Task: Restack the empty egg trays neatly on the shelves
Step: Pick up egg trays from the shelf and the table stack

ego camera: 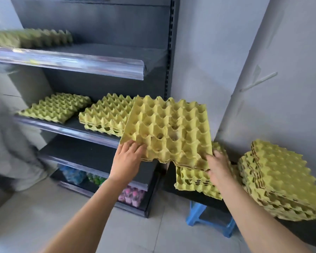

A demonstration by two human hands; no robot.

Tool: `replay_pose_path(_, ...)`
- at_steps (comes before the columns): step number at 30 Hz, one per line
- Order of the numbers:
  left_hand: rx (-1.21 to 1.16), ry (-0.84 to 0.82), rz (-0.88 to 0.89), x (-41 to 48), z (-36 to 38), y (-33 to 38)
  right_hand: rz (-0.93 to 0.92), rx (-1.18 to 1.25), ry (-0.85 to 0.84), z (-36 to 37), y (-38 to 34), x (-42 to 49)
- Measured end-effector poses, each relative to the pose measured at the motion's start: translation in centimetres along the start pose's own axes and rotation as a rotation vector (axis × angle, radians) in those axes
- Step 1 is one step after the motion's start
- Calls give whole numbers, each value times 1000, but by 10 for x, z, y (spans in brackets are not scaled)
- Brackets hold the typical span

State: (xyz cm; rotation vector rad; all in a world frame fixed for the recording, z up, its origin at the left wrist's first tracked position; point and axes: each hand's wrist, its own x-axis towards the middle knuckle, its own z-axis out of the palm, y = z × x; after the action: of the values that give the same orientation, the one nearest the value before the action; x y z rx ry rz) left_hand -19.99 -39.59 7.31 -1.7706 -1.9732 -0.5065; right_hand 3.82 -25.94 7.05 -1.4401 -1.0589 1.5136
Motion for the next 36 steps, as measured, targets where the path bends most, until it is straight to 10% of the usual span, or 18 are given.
replay_pose_path(23,56,35,-172,-45,-14,-357,-225,-166,-90,369,29,-41)
replay_pose_path(36,-1022,177,-1216,27,51,-514,-279,-285,-83,539,15,41)
